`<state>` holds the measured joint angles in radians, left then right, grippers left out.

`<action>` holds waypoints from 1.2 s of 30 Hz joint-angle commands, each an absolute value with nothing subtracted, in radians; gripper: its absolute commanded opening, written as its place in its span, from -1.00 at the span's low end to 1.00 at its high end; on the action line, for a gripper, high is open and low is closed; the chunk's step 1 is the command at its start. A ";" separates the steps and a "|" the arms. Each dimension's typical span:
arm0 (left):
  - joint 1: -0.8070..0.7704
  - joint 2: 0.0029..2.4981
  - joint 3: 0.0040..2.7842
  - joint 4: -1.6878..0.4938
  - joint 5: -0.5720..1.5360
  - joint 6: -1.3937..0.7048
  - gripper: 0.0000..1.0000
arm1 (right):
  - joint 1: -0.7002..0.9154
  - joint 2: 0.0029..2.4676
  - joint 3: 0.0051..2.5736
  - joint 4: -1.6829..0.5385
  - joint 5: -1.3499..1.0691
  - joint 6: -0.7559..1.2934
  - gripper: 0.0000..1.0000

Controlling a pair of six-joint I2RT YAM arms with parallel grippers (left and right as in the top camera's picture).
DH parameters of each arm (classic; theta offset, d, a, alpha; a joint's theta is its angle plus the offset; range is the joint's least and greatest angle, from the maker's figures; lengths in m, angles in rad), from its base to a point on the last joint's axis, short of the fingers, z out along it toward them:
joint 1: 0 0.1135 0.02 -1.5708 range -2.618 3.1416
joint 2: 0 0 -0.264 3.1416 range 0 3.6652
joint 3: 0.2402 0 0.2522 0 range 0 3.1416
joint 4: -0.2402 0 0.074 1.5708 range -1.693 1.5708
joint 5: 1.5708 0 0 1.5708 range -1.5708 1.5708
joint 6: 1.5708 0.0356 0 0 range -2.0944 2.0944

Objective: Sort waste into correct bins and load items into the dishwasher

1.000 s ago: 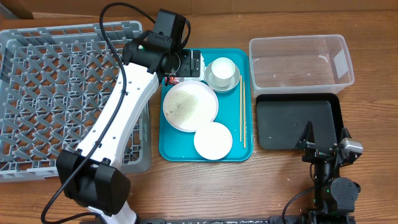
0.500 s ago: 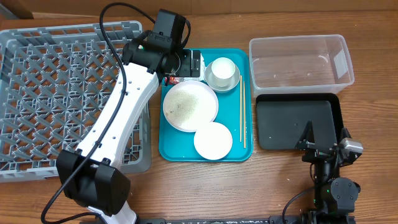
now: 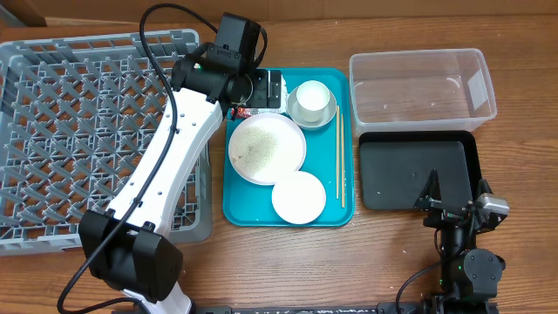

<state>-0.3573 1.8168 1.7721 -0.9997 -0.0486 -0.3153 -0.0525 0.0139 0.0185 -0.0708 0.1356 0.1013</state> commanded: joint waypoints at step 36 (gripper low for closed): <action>-0.392 1.813 1.789 -0.991 0.123 -0.321 0.73 | -0.057 0.006 0.008 -0.065 0.140 0.104 1.00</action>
<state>-0.3634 1.8168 1.7721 -0.9958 0.0605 -0.3191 -0.0525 0.0139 0.0185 -0.0711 0.1360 0.1013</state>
